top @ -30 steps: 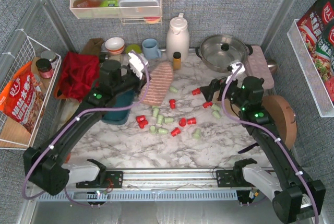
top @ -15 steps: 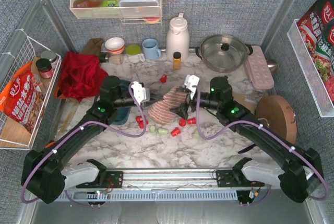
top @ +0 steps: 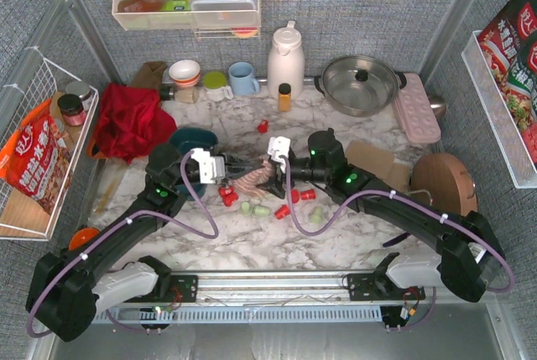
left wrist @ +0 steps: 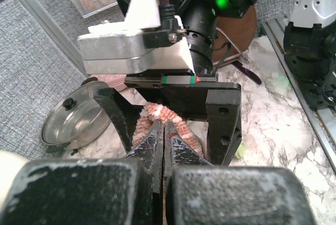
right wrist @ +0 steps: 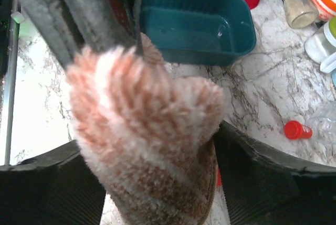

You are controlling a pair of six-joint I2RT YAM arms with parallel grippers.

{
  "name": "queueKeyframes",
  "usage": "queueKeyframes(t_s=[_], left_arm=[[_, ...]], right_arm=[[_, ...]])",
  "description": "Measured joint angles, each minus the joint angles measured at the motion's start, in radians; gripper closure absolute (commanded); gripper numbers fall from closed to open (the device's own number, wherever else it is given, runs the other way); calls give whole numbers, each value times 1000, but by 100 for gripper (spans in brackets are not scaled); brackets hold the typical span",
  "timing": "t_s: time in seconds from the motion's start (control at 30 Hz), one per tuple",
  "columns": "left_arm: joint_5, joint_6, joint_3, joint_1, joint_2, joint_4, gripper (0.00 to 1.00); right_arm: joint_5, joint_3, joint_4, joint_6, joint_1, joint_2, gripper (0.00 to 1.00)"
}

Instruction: Mix the coffee capsules in the storage basket

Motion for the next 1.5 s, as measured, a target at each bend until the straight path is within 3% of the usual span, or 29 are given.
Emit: queueKeyframes(t_s=[0.1,0.13,0.17,0.2,0.3,0.37,0.4,0.43,0.47,0.5,0.73,1.0,1.1,1.33,1.5], left_arm=[[-16,-8,-8,-5,-13,15,100],[-17,-8,-10,-8,-15,17,100],[-26,-8,-10,-10,-15,18,98],[-34,-7,-11,-12,-16,18,94],[-73,-6,-12,-15,-23,18,77],[-128,-6,-18,-16,-31,19,60],[-155,-6,-23,-17,-34,23,49],[-190,-8,-31,-16,-37,29,35],[-232,-14,-40,-16,-41,40,14],[-281,-21,-53,-16,-47,51,3],[-620,-47,-114,-16,-100,124,1],[-1006,-4,-135,-16,-136,147,1],[-1082,13,-136,-16,-136,147,1],[-1135,38,-138,-16,-146,147,1],[-1149,49,-140,-16,-152,147,1]], right_arm=[[1,-10,31,-2,10,1,54],[2,-14,39,-2,11,-1,66],[4,-16,40,-2,12,-4,98],[10,-16,40,-2,14,-9,100],[29,-3,7,8,16,-34,100],[52,13,-31,9,16,-53,100],[64,18,-45,12,14,-62,100],[85,22,-65,16,13,-72,100],[106,23,-85,21,10,-82,100],[127,23,-106,32,3,-90,100],[288,44,-253,134,-116,-107,100],[544,171,-365,329,-459,71,100],[538,244,-375,397,-584,188,100],[360,397,-323,561,-788,467,100],[244,462,-270,712,-901,618,69]])
